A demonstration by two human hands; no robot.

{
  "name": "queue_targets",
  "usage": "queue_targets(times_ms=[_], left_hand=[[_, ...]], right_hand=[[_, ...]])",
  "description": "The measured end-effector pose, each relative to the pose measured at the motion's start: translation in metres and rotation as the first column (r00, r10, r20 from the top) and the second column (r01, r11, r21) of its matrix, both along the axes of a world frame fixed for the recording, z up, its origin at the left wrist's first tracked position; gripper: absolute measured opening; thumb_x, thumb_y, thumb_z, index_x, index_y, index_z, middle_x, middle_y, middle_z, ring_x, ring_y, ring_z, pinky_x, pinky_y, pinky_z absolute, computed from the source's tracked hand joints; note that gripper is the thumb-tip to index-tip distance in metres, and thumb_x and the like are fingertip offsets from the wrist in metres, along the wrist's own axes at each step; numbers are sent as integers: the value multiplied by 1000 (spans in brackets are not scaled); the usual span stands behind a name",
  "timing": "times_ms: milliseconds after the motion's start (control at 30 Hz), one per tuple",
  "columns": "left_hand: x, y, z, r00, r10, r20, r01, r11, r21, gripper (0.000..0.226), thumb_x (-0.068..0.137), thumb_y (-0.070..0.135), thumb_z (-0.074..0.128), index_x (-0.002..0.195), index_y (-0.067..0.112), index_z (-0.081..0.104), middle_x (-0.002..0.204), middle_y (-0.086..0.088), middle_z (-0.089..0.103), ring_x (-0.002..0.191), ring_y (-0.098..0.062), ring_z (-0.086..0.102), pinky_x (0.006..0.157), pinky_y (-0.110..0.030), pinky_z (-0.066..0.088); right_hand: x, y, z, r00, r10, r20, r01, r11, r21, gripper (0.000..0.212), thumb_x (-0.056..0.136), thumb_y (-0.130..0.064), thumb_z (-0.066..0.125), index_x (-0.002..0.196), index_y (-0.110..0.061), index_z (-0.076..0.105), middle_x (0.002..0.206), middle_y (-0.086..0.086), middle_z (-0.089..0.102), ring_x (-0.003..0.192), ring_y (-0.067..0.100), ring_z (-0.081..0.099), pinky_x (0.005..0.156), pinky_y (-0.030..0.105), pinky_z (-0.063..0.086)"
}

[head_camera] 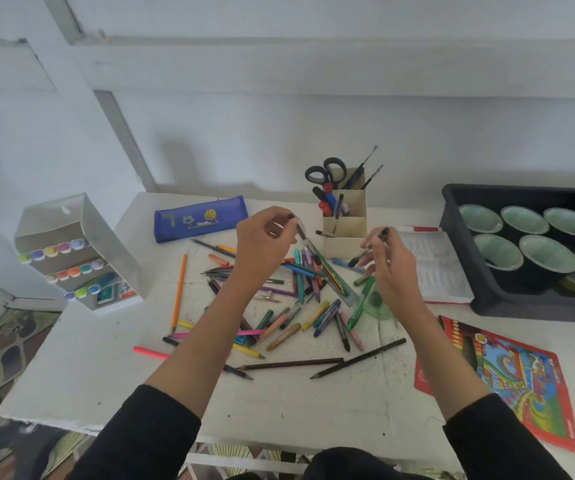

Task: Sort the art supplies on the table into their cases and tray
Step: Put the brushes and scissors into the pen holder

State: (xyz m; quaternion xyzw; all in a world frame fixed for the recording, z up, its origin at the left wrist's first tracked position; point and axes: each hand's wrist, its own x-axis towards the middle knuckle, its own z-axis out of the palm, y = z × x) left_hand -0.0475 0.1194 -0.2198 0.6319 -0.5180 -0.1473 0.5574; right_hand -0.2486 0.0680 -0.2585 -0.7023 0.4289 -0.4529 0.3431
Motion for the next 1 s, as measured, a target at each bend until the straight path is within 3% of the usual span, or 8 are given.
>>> queue_targets(times_ms=[200,400,533,633,733,833,900,1000], left_hand=[[-15,-35,8,997,25,-71,-32,995,-97,6,90,7,62,90,10,68,74,6,66,61,-12,68,59,-27,56],[-27,-62,-9,996,54,-75,-58,997,-55,8,89,8,63,90,14,69,72,13,65,61,-5,66,61,-17,52],[-33,-74,-30,994,59,-89,-60,998,-6,10,87,10,65,88,18,70,75,8,68,65,-10,67,63,-18,53],[-35,-85,-48,999,43,28,-45,996,78,6,85,12,69,88,12,74,81,-1,66,67,-7,59,64,-11,45],[-34,-91,-58,991,52,120,-73,982,173,9,84,17,70,90,12,74,82,1,55,67,-6,50,64,-5,35],[-29,-92,-63,983,91,160,-125,968,217,11,84,20,69,88,11,73,81,3,51,63,-2,46,64,-15,35],[-25,-90,-64,979,88,182,-136,952,276,14,86,23,69,88,10,72,83,1,53,62,-2,47,64,-21,36],[-20,-83,-65,987,39,153,-85,947,309,19,85,29,70,92,12,73,84,-1,57,65,-9,52,63,-15,39]], right_hand=[[1,-32,12,997,-68,-24,65,992,-111,15,100,-16,41,98,-9,53,85,7,58,71,22,63,59,27,55],[10,-69,15,967,-175,-186,139,972,-190,14,96,-11,49,101,-1,58,88,11,60,74,28,59,68,36,48],[19,-85,24,974,-147,-171,112,974,-199,14,96,-12,49,102,-3,58,87,6,57,73,19,53,64,20,37],[25,-93,22,979,-96,-177,57,975,-215,16,95,-13,52,105,-3,60,89,5,57,73,17,53,64,13,38],[29,-99,11,952,-44,-303,-9,985,-172,16,93,-14,57,104,-5,64,90,6,63,77,19,56,69,23,43],[33,-100,-1,889,-7,-457,-38,995,-90,17,92,-15,57,104,-6,67,90,9,68,76,20,55,71,26,42],[37,-99,-6,873,18,-488,-44,998,-42,20,93,-14,56,107,-7,68,94,11,70,79,23,59,73,27,44],[47,-97,-13,867,56,-495,-57,998,13,22,94,-14,53,108,-7,69,98,11,70,86,24,62,76,23,41]])
